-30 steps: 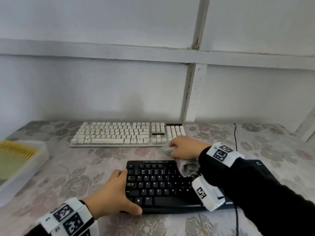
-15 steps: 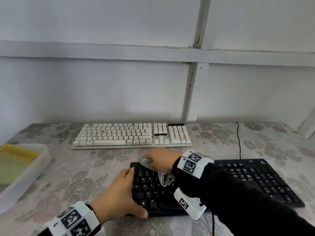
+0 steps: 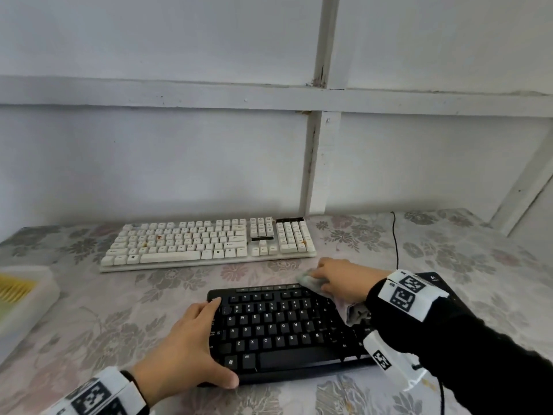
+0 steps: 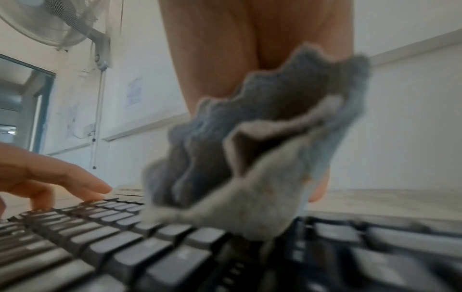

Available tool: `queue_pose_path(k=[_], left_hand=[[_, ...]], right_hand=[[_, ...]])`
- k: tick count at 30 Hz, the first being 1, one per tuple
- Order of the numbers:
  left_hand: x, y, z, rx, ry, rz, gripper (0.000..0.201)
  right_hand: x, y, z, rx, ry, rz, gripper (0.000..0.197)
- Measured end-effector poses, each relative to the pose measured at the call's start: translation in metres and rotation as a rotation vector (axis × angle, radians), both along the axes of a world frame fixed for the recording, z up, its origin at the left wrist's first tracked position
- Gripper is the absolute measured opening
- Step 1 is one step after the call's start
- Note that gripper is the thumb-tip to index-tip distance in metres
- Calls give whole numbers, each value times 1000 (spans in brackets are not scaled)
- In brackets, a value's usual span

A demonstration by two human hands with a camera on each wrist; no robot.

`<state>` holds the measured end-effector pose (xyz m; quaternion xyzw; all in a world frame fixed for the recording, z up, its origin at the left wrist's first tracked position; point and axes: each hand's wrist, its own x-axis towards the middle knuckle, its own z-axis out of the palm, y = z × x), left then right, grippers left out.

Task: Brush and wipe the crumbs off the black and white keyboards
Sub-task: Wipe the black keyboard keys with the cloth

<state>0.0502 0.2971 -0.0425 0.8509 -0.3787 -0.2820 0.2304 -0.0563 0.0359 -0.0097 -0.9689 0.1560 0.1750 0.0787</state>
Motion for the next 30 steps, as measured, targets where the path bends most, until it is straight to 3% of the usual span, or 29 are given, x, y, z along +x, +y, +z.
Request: queue_pose_path(k=[8, 15, 21, 26, 30], left_hand=[[0, -4, 2, 23, 10, -1, 132], [-1, -4, 4, 54, -3, 7, 132], [-2, -4, 5, 66, -8, 12, 129], [-2, -2, 2, 58, -10, 34, 132], [-3, -3, 3, 53, -18, 34, 129]], right_hand=[[-38, -58, -6, -40, 9, -100, 40], [-63, -97, 0, -277, 125, -170, 33], [-77, -102, 4, -132, 33, -142, 40], [-93, -111, 6, -168, 5, -192, 37], [-107, -122, 7, -272, 95, -241, 38]])
